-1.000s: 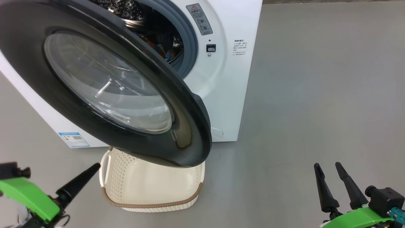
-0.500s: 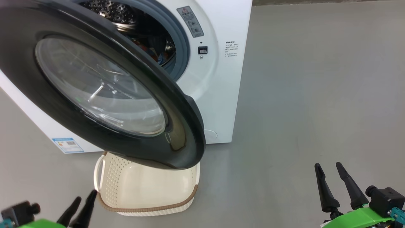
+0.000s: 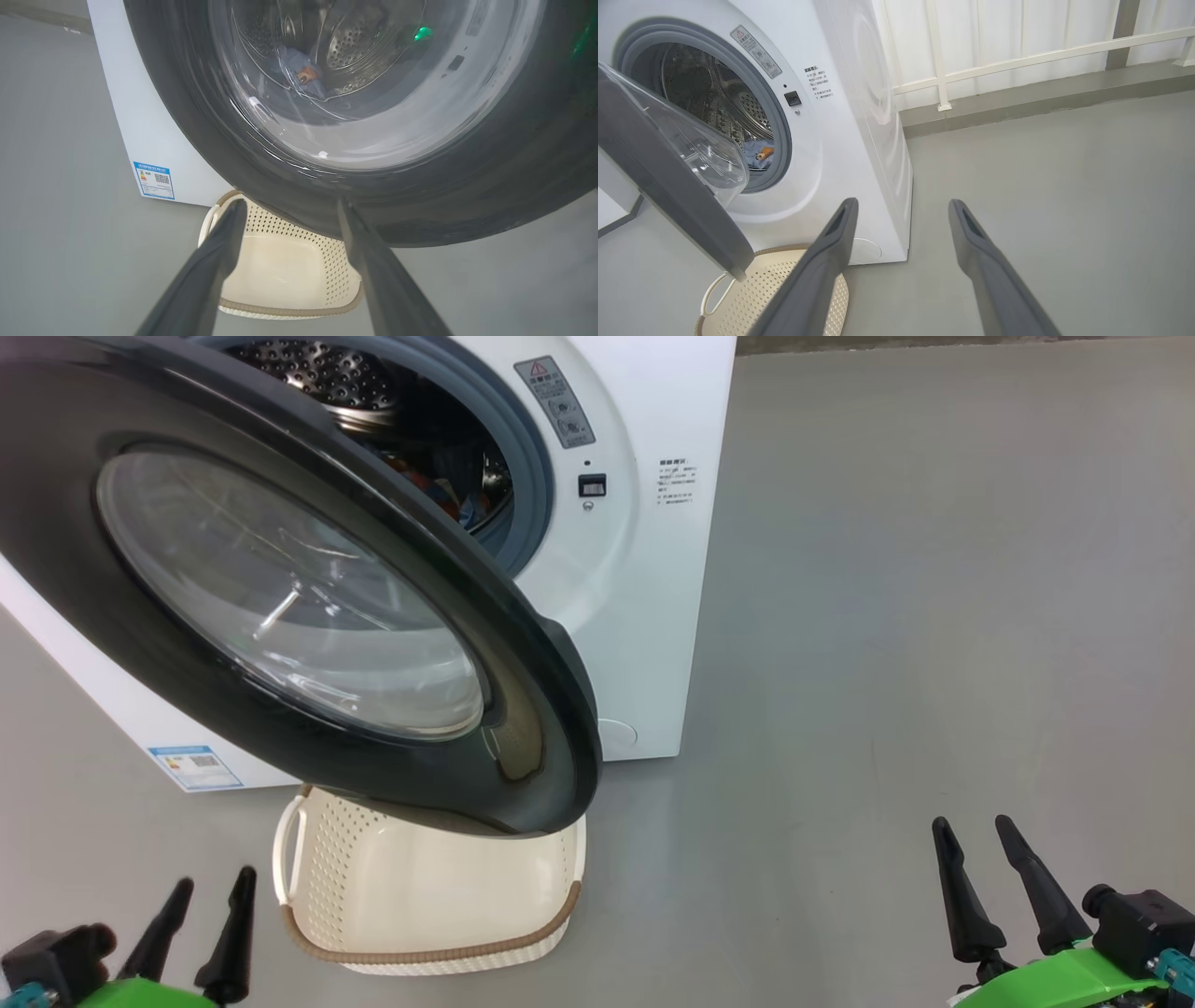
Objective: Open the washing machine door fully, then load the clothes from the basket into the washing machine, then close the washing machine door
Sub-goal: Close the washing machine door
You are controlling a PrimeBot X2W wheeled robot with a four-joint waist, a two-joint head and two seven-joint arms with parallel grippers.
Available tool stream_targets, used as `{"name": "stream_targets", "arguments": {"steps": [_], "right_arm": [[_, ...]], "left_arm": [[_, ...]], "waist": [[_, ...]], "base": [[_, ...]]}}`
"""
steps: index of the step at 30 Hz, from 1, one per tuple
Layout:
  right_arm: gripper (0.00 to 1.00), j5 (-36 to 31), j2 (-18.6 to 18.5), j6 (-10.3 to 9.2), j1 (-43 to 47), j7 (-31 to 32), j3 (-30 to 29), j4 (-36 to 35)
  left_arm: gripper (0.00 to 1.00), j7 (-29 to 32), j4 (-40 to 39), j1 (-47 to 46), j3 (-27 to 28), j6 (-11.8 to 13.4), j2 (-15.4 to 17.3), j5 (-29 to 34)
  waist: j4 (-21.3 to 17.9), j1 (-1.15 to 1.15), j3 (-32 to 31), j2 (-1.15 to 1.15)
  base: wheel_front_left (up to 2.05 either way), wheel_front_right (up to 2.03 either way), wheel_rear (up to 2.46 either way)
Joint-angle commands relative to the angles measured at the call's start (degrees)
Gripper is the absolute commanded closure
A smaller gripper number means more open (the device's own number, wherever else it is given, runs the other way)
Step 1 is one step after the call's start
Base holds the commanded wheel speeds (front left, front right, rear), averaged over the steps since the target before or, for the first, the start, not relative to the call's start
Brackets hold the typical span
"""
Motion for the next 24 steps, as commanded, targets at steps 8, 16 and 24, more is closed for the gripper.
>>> {"name": "stream_targets", "arguments": {"steps": [8, 16, 24], "right_arm": [[0.0, 0.17, -0.78, 0.09, 0.01, -0.28, 0.72, -1.09], [0.0, 0.04, -0.72, 0.09, -0.28, -0.28, 0.36, -1.17], [0.0, 0.1, -0.56, 0.09, -0.52, -0.28, 0.69, -1.07]], "left_arm": [[0.0, -0.77, -5.86, 0.81, 10.32, -0.15, -3.89, 15.96], [0.0, -0.77, -11.9, 2.79, 16.17, -0.15, -8.34, 25.69], [0.0, -0.77, -11.55, 4.55, 18.03, -0.15, -10.22, 28.47]], "waist": [[-0.08, 0.0, -0.22, 0.0], [-0.02, 0.0, -0.01, 0.0], [-0.14, 0.0, 0.07, 0.0]], "base": [[0.0, 0.0, 0.0], [0.0, 0.0, 0.0], [0.0, 0.0, 0.0]]}}
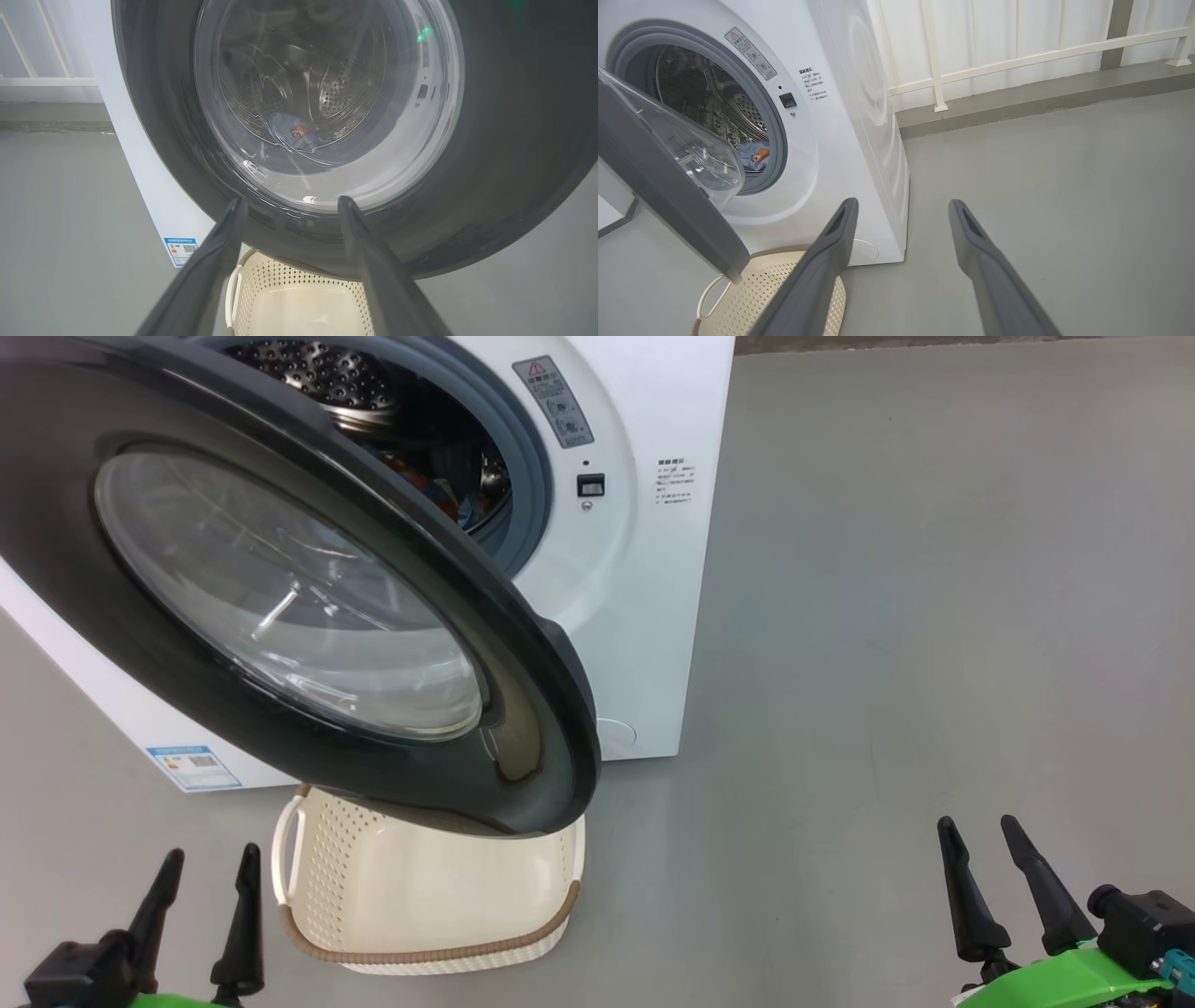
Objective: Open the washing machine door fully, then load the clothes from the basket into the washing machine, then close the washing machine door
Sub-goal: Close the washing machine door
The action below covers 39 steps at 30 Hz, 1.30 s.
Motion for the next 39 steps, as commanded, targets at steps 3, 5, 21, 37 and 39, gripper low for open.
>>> {"name": "stream_targets", "arguments": {"steps": [3, 5, 21, 37, 39], "right_arm": [[0.0, 0.15, -0.67, 0.09, -0.54, -0.28, 1.31, -1.16], [0.0, 0.13, -0.71, 0.09, -0.57, -0.28, 1.27, -1.17], [0.0, 0.19, -0.96, 0.09, -0.61, -0.28, 1.93, -0.62], [1.0, 2.74, 0.7, 0.09, -9.85, -0.28, 6.08, -0.96], [1.0, 3.09, 0.98, 0.09, -11.84, -0.28, 6.66, -2.53]], "left_arm": [[0.0, -0.6, -0.91, -0.67, 2.88, -0.14, 0.39, 1.17], [0.0, -0.6, -0.84, -0.77, 2.97, -0.14, 0.09, 1.5], [0.0, -0.6, -0.33, -1.0, 1.94, -0.14, -0.21, 1.55], [0.0, -0.6, -1.91, 0.31, 1.74, -0.14, -3.04, 0.99], [0.0, -0.6, -2.28, 0.44, 1.54, -0.14, -3.31, 1.06]], "waist": [[0.11, 0.0, 0.16, 0.0], [0.25, 0.0, 0.31, 0.0], [1.11, 0.0, -0.22, 0.0], [4.56, 0.0, -1.3, 0.0], [4.93, 0.0, -1.52, 0.0]], "base": [[0.0, 0.0, 0.0], [0.0, 0.0, 0.0], [0.0, 0.0, 0.0], [0.0, 0.0, 0.0], [0.0, 0.0, 0.0]]}}
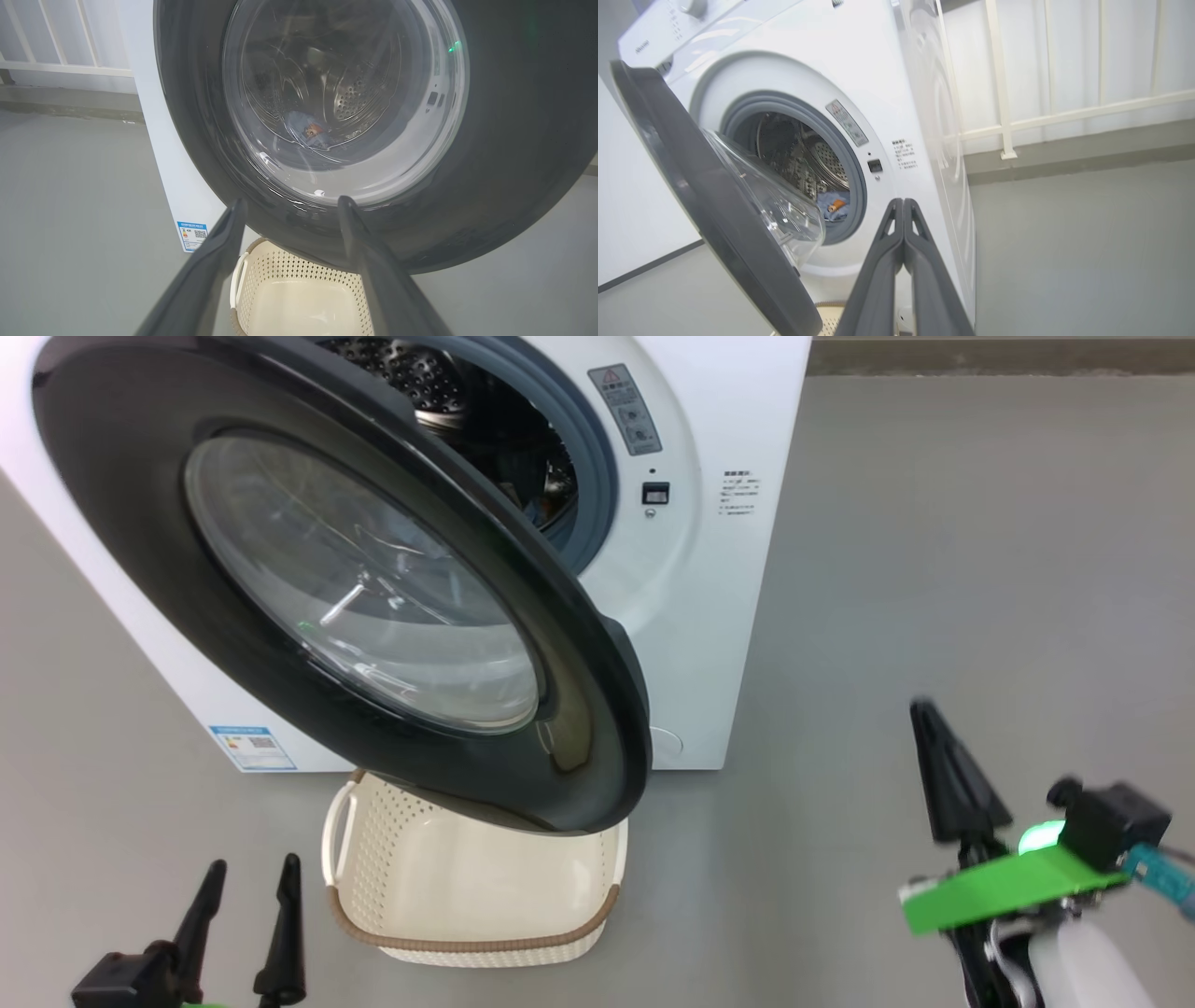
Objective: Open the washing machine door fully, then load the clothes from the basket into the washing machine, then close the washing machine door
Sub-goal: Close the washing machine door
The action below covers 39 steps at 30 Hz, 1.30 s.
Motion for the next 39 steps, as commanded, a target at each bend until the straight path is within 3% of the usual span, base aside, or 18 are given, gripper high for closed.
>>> {"name": "stream_targets", "arguments": {"steps": [1, 9, 15, 22, 30, 39], "right_arm": [[1.0, 0.42, 0.19, 0.09, -3.33, -0.28, 1.88, -3.04], [1.0, 1.79, 0.83, 0.09, -7.23, -0.28, 9.24, -12.93], [1.0, 1.86, -0.33, 0.09, -7.91, -0.28, 17.83, -14.78], [1.0, 2.07, -0.51, 0.09, -7.26, -0.28, 24.78, -9.53], [1.0, 3.49, -0.72, 0.09, -8.36, -0.28, 28.87, -2.01], [1.0, 3.27, 0.55, 0.09, -11.92, -0.28, 25.74, 3.88]], "left_arm": [[0.0, -0.6, -1.88, -0.63, 1.69, -0.14, 0.59, -0.19], [0.0, -0.6, -3.41, -0.87, 0.67, -0.14, 0.47, -0.16], [0.0, -0.6, -4.5, -0.63, 0.43, -0.14, 0.32, -0.12], [0.0, -0.6, -4.61, -0.96, -0.01, -0.14, -0.36, -0.16], [0.0, -0.6, -4.09, -1.61, -0.57, -0.14, -0.98, -0.57], [0.0, -0.6, -3.9, -3.7, -1.53, -0.14, -2.1, -0.75]], "waist": [[0.55, 0.0, -0.31, 0.0], [2.74, 0.0, -0.44, 0.0], [4.08, 0.0, -0.14, 0.0], [5.73, 0.0, 0.98, 0.0], [7.02, 0.0, 3.11, 0.0], [8.63, 0.0, 6.27, 0.0]], "base": [[0.0, 0.0, 0.0], [0.0, 0.0, 0.0], [0.0, 0.0, 0.0], [0.0, 0.0, 0.0], [0.0, 0.0, 0.0], [0.0, 0.0, 0.0]]}}
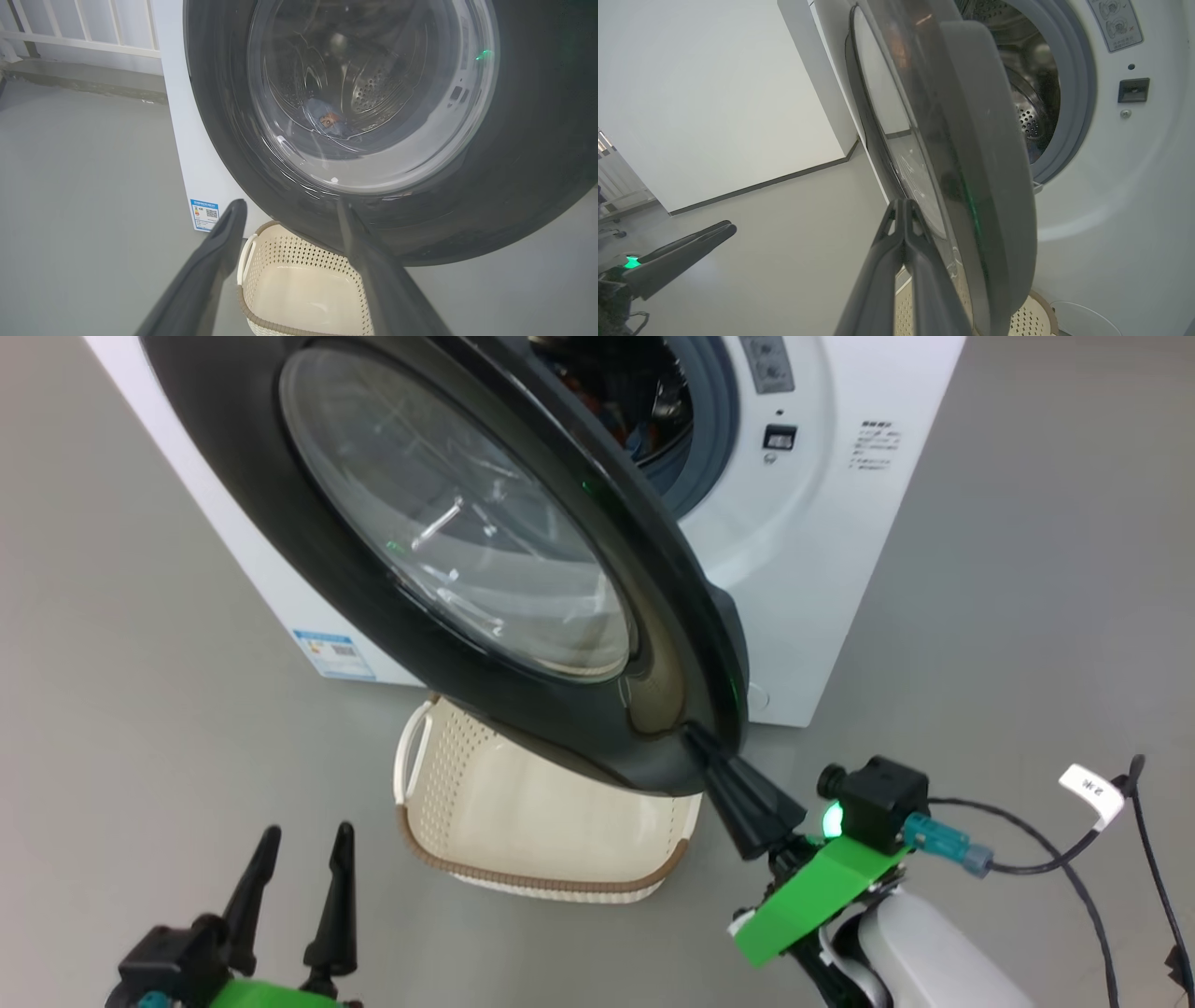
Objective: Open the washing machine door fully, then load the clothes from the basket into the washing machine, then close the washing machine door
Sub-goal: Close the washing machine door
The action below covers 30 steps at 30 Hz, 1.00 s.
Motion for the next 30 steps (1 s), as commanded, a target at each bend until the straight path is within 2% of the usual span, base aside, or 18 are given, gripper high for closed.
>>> {"name": "stream_targets", "arguments": {"steps": [1, 15, 30], "right_arm": [[1.0, -0.24, 1.17, 0.09, -1.56, -0.27, 0.47, -1.15], [1.0, -2.25, 1.8, 0.09, -5.25, -0.27, -10.04, 0.2], [1.0, -4.83, 0.05, 0.09, -15.65, -0.27, -17.97, 3.92]], "left_arm": [[0.0, -0.6, -1.11, -2.53, 1.83, -0.14, 0.46, -0.24], [0.0, -0.6, -2.66, -5.67, -0.04, -0.14, -0.84, -0.19], [0.0, -0.6, -3.34, -10.51, -2.48, -0.14, -1.79, -0.85]], "waist": [[0.72, 0.0, 1.02, 0.0], [2.62, 0.0, 5.71, 0.0], [5.82, 0.0, 11.14, 0.0]], "base": [[0.0, 0.0, 0.0], [0.0, 0.0, 0.0], [0.0, 0.0, 0.0]]}}
